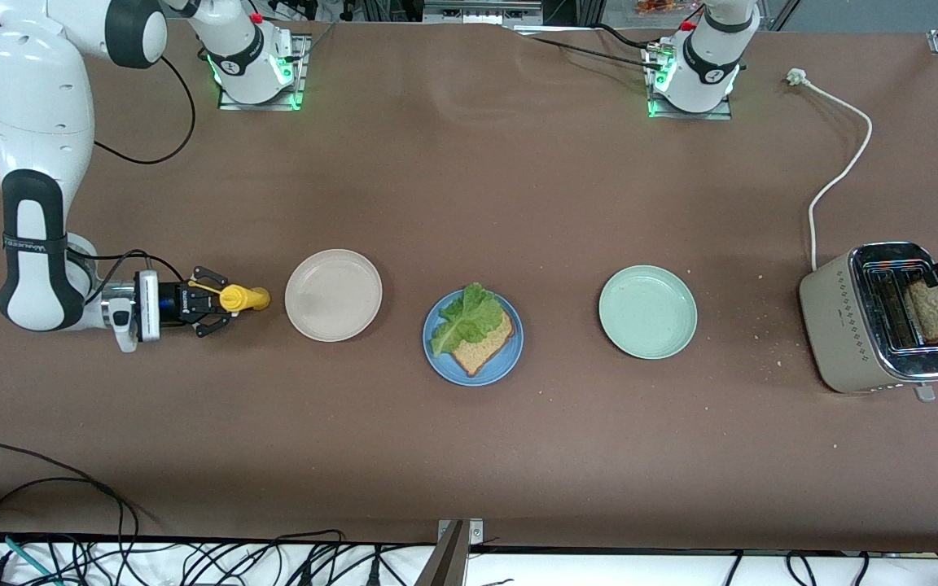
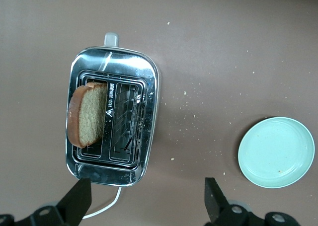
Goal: Make sandwich in blue plate with both arms
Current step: 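Grasp the yellow squeeze bottle with the right gripper, then lift the bottle and tilt it over the lettuce on the blue plate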
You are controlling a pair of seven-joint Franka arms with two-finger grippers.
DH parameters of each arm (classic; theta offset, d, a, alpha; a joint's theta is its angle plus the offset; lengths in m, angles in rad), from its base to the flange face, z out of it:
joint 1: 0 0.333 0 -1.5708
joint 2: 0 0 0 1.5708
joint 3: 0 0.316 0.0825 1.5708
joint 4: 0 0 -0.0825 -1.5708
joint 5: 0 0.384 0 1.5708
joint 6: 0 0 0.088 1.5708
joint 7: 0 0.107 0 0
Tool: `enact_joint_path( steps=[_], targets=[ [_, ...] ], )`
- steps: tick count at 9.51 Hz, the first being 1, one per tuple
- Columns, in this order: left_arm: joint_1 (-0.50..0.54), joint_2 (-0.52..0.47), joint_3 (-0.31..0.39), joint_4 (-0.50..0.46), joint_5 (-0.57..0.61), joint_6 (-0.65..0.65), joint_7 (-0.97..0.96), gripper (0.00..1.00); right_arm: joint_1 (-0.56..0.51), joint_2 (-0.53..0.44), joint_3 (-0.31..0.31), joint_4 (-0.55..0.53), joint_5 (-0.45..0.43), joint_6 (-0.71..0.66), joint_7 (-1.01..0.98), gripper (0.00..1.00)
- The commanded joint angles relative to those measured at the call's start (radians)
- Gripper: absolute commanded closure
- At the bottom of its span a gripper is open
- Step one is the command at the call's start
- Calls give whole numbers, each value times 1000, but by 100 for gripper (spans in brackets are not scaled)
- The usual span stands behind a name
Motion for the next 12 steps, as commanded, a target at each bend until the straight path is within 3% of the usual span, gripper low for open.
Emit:
enact_joint_path(
  steps=[1, 3, 6, 7, 12],
  targets=[
    [3, 8, -9, 3, 15, -1, 19, 0, 41, -2, 4, 173, -94, -40, 295, 96],
    [-5, 8, -13, -2, 15, -1, 16, 0, 87, -2, 3, 325, -165, -34, 527, 96],
    [-5, 8, -13, -2, 13, 1, 13, 0, 230, -2, -4, 512, -402, 44, 742, 96],
    [-7, 8, -15, -2, 13, -1, 11, 0, 298, -4, -11, 525, -464, 105, 807, 96],
    [18, 8, -10, -2, 24, -1, 20, 0, 647, -19, -19, 543, -985, 273, 1159, 96]
  ],
)
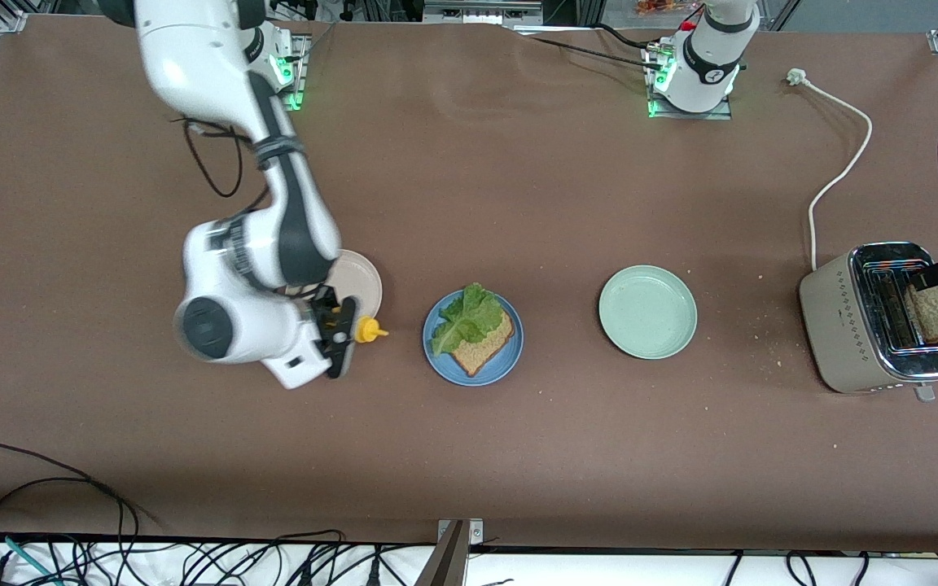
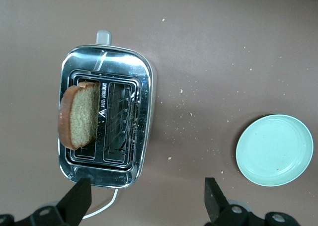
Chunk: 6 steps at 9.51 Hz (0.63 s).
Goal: Make sandwich in blue plate with both arms
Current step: 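Lift the bottle and tilt it over the lettuce on the blue plate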
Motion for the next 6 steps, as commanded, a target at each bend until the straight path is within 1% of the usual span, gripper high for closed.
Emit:
enact_joint_path(
  steps=[1, 3, 4, 5, 6],
  targets=[
    [27, -5, 4, 2, 26, 1, 22, 0, 173, -5, -20, 14, -316, 25, 173, 96],
    [77, 29, 6, 2, 27, 24, 26, 1, 302, -4, -12, 14, -585, 32, 289, 96],
    [97, 54, 6, 3, 26, 25, 57, 3, 342, 4, -11, 13, -661, 29, 335, 96],
    [126, 86, 6, 5, 21, 25, 77, 1, 370, 7, -11, 11, -721, 25, 350, 96],
    [134, 116, 6, 6, 23, 54, 79, 1, 371, 7, -9, 11, -732, 25, 347, 96]
  ],
)
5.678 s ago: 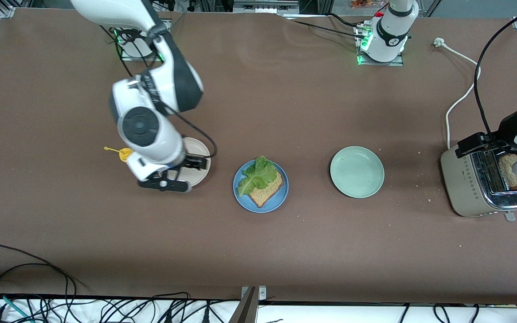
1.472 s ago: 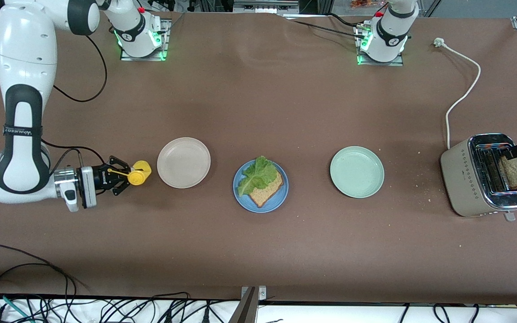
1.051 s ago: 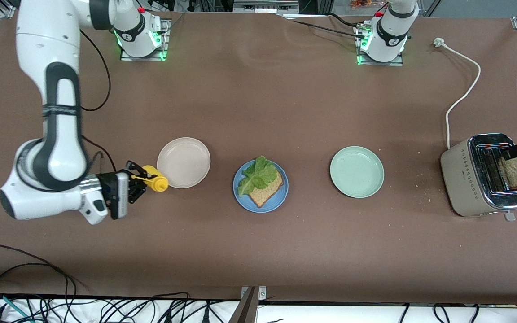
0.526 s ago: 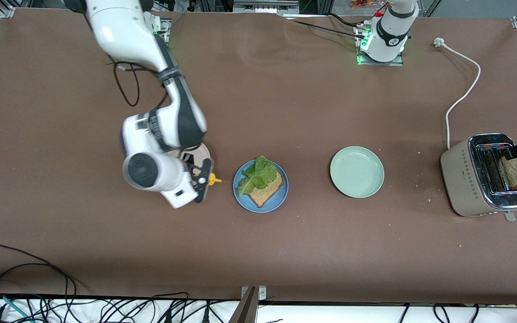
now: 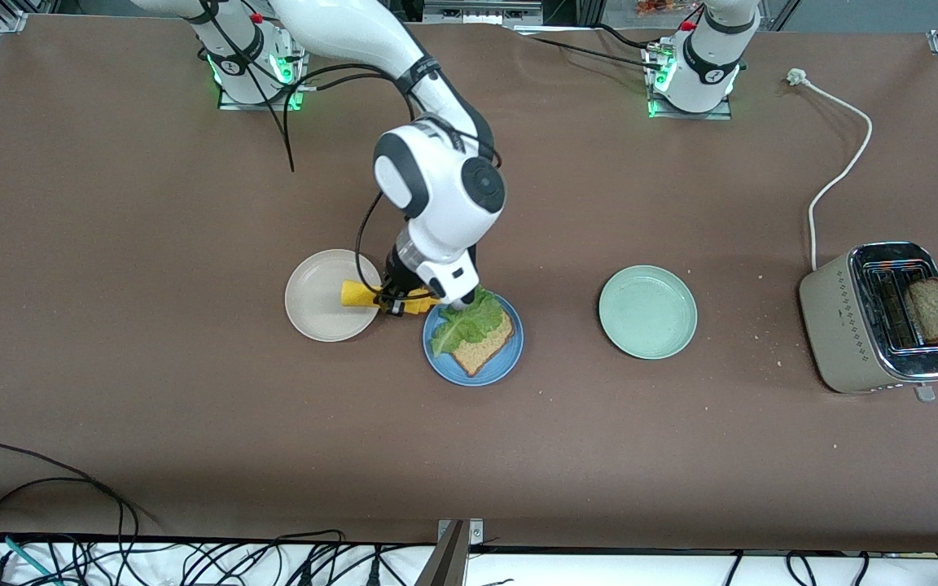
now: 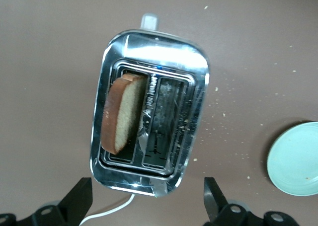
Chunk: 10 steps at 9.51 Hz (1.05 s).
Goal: Make sandwich in blue plate with both arms
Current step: 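Lift the bottle and tilt it over the lettuce on the blue plate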
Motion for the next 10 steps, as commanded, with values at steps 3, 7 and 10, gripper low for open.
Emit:
enact_joint_path(
  steps=[3, 7, 10],
  targets=[
    [46, 106, -10, 9, 25, 131, 30, 1, -21, -10, -21, 3, 12, -7, -5, 96],
    [46, 152, -10, 9, 110, 134, 29, 2, -255, -131, -16, -28, 479, -68, -187, 96],
    [45, 171, -10, 4, 104, 133, 27, 13, -440, -183, -16, -78, 801, -158, -448, 96]
  ],
)
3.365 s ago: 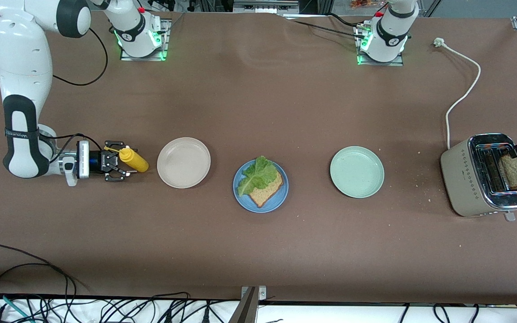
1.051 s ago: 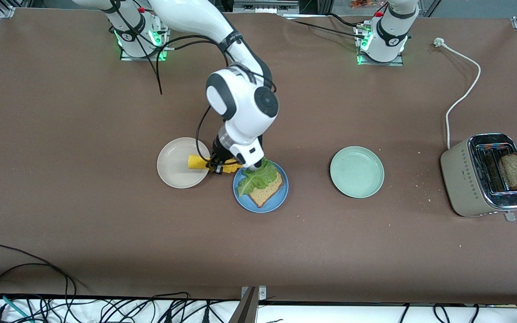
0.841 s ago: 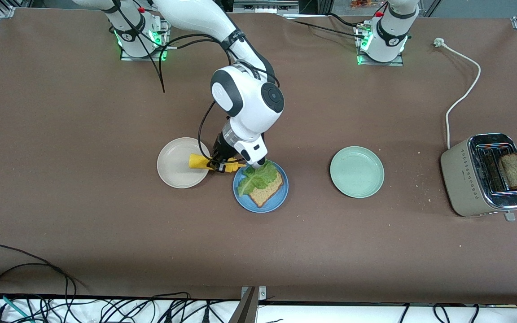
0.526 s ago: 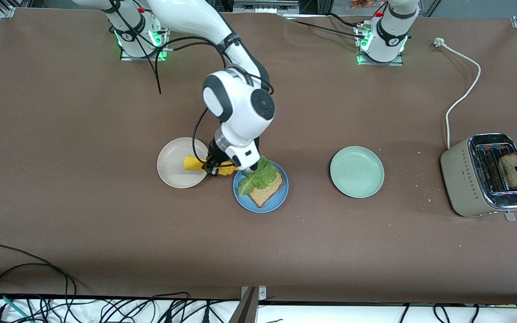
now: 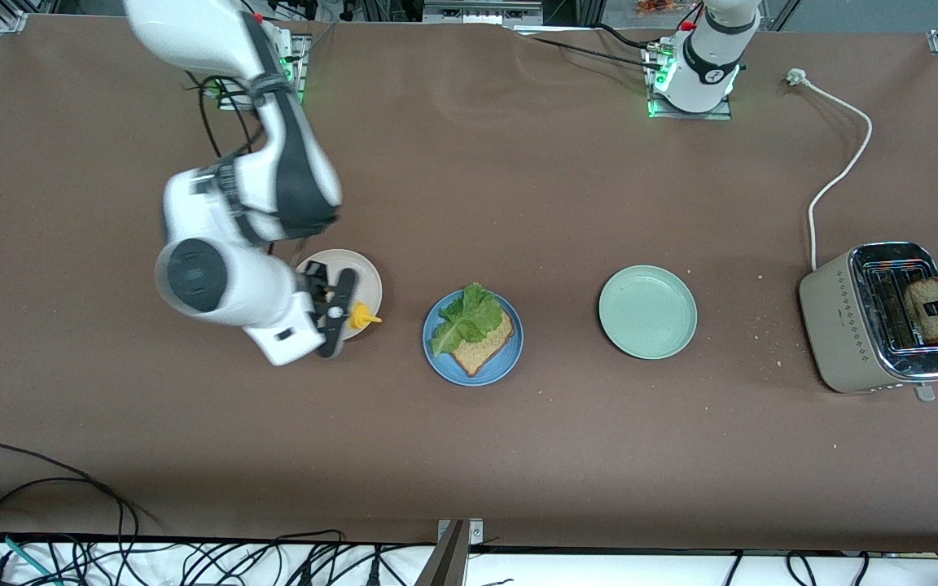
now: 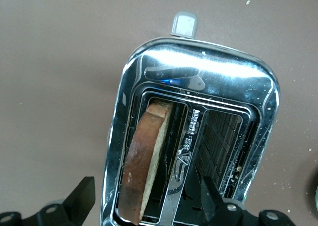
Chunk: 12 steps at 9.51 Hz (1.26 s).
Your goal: Make sandwich in blue plate with both arms
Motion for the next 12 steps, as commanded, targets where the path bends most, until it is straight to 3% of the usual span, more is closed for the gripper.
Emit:
enact_joint_path(
  steps=[1, 3, 5, 6, 10, 12],
  targets=[
    [4, 18, -9, 6, 24, 3, 17, 26, -158, -58, 24, -83, 259, -125, -200, 96],
    [4, 18, -9, 3, 24, 3, 17, 64, -285, -53, 27, -142, 416, -216, -443, 96],
    [4, 18, -9, 5, 28, 3, 16, 94, -381, -38, 29, -239, 526, -279, -673, 96],
    [4, 18, -9, 5, 31, 3, 17, 100, -427, -13, 33, -286, 572, -282, -794, 96],
    [-2, -50, -23, 12, 33, -32, 40, 100, -519, 161, 35, -319, 720, -377, -1229, 96],
    [0, -138, -24, 12, 21, -78, 129, 100, -547, 206, 35, -317, 719, -377, -1352, 96]
  ],
)
